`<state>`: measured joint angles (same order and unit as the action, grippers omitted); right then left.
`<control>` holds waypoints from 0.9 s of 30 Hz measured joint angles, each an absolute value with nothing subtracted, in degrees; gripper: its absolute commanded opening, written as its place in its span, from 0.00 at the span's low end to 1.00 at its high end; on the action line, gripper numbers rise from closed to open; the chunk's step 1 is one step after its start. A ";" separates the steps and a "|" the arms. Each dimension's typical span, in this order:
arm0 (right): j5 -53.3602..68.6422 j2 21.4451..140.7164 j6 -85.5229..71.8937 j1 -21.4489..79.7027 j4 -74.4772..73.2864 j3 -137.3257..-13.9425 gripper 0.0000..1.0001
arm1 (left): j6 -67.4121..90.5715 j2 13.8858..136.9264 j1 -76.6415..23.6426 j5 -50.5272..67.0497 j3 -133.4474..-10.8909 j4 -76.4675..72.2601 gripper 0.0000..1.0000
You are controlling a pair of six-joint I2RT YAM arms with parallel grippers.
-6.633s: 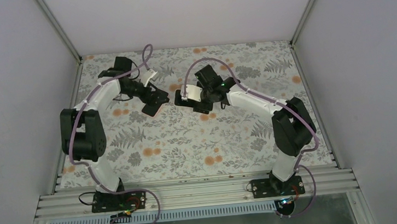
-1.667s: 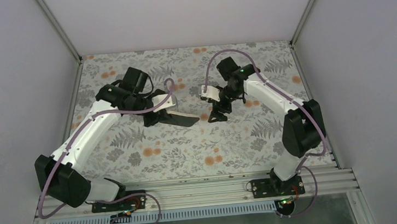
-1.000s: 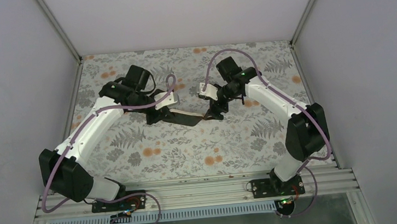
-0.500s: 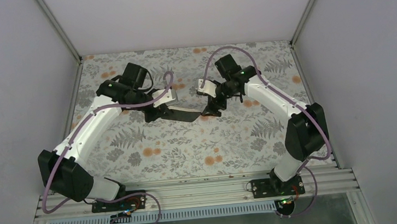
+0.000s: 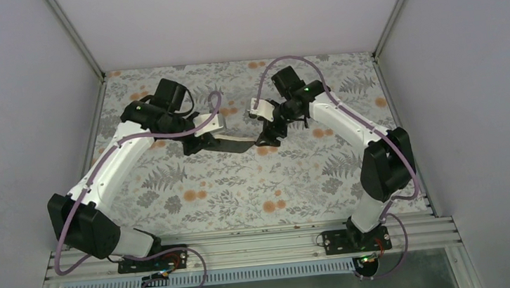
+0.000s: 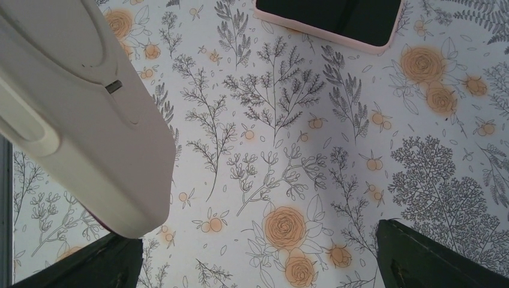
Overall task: Take the phone out of the phone case
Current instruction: Remove the phone case from the phone.
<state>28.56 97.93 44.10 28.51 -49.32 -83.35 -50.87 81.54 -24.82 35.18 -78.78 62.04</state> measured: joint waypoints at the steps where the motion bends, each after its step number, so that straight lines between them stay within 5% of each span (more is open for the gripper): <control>1: 28.42 97.95 43.83 28.53 -49.32 -83.44 0.96 | -51.24 81.56 -24.82 35.16 -79.02 62.37 0.02; 19: 26.50 100.99 43.59 28.88 -51.75 -88.12 0.97 | -56.34 81.62 -24.49 34.63 -80.36 64.03 0.02; 27: 21.54 101.86 43.42 27.99 -40.42 -89.97 0.98 | -60.12 81.65 -27.88 45.76 -80.31 76.23 0.02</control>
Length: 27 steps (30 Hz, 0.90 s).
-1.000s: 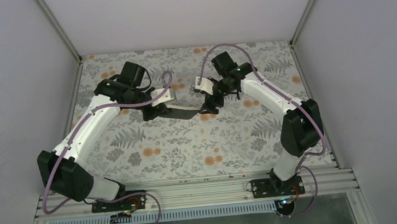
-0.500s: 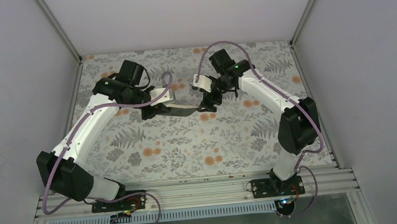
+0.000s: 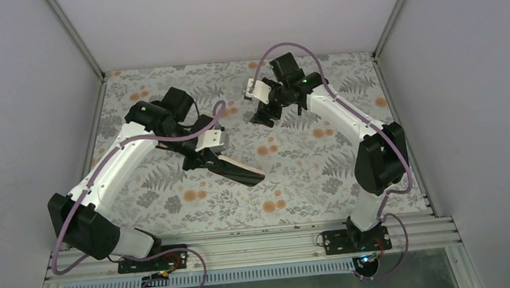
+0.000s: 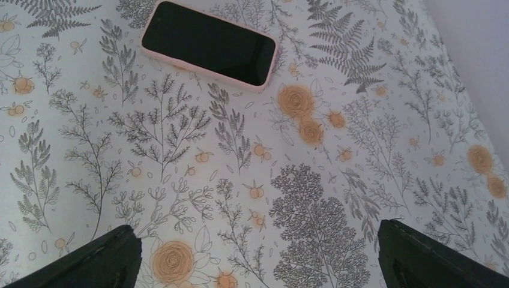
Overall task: Take the phone out of the phone case
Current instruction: Remove the phone case from the phone.
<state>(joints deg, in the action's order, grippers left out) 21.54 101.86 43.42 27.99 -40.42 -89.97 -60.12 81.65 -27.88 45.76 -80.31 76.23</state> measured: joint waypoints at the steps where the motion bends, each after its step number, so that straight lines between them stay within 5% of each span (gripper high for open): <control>1: 21.52 101.86 43.44 27.92 -40.16 -89.97 0.98 | -60.27 81.65 -27.81 46.06 -80.31 76.51 0.02; 27: 36.73 88.88 54.24 28.14 -59.86 -75.72 0.94 | -57.78 82.74 -26.74 44.49 -79.07 71.26 0.02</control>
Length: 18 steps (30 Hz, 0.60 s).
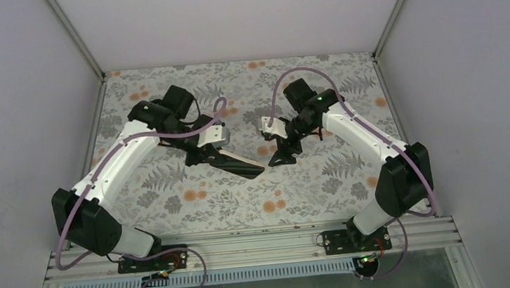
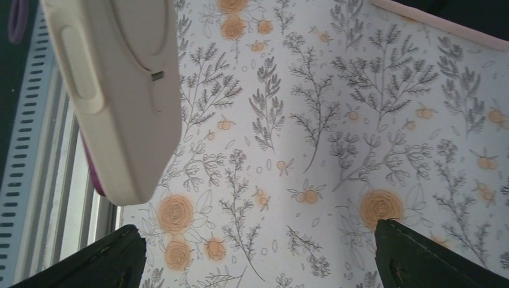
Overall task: Take the phone out of the phone case
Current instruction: Remove the phone case from the phone.
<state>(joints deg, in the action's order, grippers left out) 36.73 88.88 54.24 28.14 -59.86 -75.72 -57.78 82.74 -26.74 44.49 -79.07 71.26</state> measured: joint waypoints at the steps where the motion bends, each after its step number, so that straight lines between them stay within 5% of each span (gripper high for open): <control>1: 36.88 88.88 54.24 28.27 -59.83 -75.44 0.94 | -57.76 82.94 -26.74 44.51 -79.07 71.16 0.02; 18: 39.99 90.19 54.61 28.93 -59.77 -75.13 0.88 | -57.39 83.20 -26.20 44.53 -79.07 70.30 0.02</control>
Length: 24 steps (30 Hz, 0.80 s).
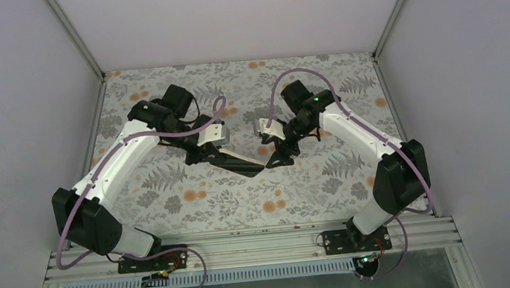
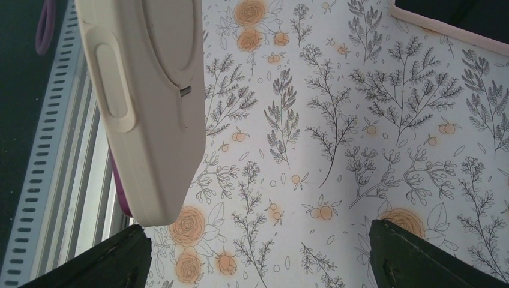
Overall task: Take the phone out of the phone case
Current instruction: Remove the phone case from the phone.
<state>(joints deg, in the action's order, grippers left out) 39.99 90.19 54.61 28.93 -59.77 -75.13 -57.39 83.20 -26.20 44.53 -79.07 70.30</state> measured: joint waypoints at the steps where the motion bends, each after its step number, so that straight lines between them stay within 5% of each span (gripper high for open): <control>1: 40.05 90.28 54.61 28.93 -59.77 -75.13 0.88 | -57.41 83.20 -26.17 44.51 -79.07 70.30 0.02; 24: 40.91 91.20 54.65 29.10 -59.24 -75.13 0.85 | -57.41 83.20 -25.87 44.49 -79.09 70.37 0.02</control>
